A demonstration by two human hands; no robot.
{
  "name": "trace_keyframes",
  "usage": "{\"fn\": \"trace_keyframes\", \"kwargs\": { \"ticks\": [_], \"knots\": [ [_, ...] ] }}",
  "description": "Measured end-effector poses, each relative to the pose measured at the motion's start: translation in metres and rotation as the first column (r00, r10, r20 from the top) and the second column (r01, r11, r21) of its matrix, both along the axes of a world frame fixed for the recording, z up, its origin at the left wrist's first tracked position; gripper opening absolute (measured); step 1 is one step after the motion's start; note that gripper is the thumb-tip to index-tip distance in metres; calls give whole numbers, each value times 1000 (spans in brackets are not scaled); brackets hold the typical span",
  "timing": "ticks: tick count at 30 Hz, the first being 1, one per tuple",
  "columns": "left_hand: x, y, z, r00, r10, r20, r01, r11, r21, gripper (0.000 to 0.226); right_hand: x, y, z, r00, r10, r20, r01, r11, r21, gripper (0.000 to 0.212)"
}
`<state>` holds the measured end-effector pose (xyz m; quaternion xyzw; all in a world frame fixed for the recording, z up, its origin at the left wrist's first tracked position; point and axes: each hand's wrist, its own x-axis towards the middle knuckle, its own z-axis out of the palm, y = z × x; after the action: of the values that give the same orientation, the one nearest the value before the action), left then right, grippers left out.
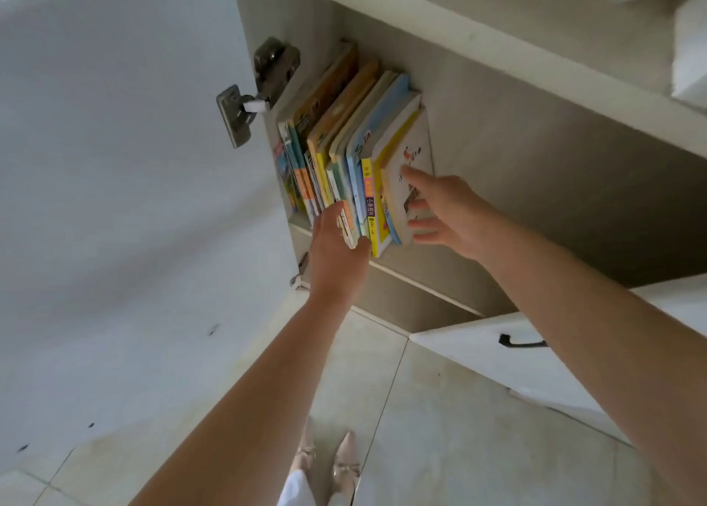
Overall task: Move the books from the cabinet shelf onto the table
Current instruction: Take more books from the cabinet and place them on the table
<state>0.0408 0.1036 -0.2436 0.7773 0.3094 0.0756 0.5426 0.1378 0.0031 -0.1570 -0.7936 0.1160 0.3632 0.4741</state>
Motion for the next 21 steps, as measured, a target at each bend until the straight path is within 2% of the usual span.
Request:
{"fn": "trace_keyframes", "kwargs": {
  "ticks": [3,7,13,16,19,21],
  "knots": [
    [12,1,-7,991,44,126,-54,996,70,59,27,20,-6,996,-72,-52,74,996,44,85],
    [14,1,-11,975,48,219,-79,988,131,60,45,43,-8,989,-73,-131,87,991,101,93],
    [15,1,-11,970,40,241,-59,996,72,65,52,66,-9,985,5,-170,9,997,83,105],
    [15,1,-10,966,46,253,-58,997,41,65,55,69,-11,984,52,-173,-42,997,58,102],
    [14,-1,-15,958,34,283,-61,994,87,65,58,66,-14,988,63,-141,-58,998,40,92],
    [14,-4,-19,958,39,283,-70,992,100,67,61,60,-17,991,64,-121,-61,998,28,94]
  ]
}}
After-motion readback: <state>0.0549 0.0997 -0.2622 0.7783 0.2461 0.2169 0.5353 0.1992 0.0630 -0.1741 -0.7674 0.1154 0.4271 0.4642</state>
